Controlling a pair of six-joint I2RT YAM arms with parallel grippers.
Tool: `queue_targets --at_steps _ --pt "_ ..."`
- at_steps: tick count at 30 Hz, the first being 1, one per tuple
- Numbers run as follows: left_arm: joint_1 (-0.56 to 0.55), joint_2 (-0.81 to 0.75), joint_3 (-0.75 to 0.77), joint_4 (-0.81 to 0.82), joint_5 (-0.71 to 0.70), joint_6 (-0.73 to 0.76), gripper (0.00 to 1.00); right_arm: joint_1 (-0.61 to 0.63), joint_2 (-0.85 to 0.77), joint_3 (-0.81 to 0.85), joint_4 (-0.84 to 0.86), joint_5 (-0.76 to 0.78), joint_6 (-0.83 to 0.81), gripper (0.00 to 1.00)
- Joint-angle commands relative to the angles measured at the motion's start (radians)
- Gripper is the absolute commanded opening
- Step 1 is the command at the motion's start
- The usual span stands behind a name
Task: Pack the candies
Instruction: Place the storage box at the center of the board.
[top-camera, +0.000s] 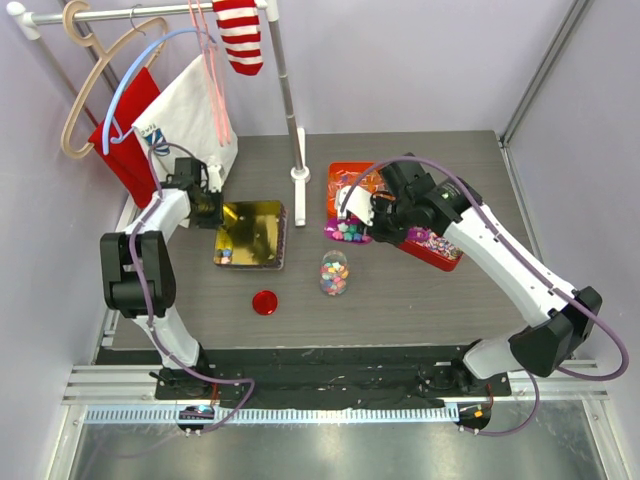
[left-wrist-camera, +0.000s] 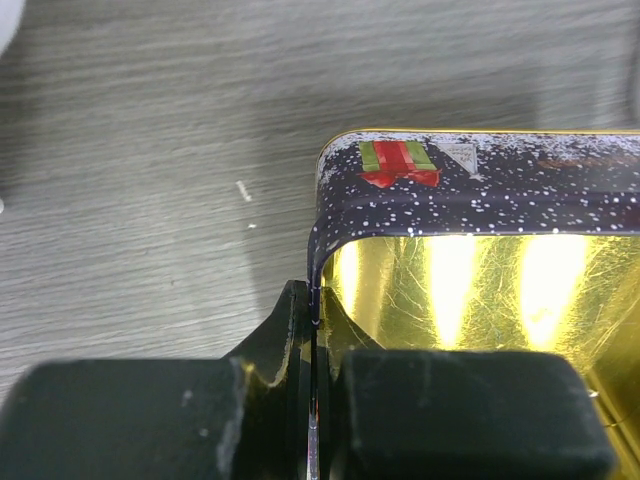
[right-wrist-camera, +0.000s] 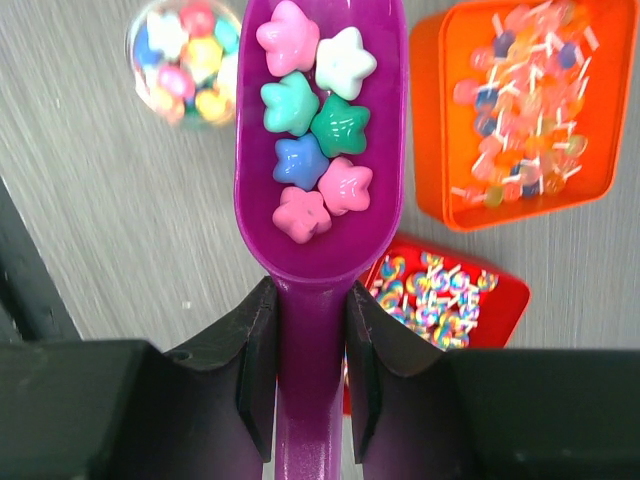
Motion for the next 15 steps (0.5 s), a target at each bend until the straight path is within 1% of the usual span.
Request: queue_targets --at_steps 1,5,7,10,15 --pt "0.010 0.042 0.025 -0.042 -0.036 0.053 0.00 0.002 -0.042 -0.011 -0.060 0.048 -0.067 0.01" --pt "0.014 0.074 0.028 -0.058 -0.062 0.064 0.00 0.011 -0.029 -0.008 -0.083 0.061 -0.090 0.01" --pt "0.013 0.082 0.030 -0.061 -0.108 0.065 0.00 0.024 -0.019 -0.003 -0.101 0.088 -0.101 0.01" --pt "0.014 0.091 0.028 -0.064 -0.133 0.074 0.00 0.038 -0.006 0.000 -0.115 0.123 -0.112 0.01" --pt "0.014 0.097 0.028 -0.061 -0.142 0.070 0.00 0.068 0.029 0.011 -0.141 0.156 -0.123 0.01"
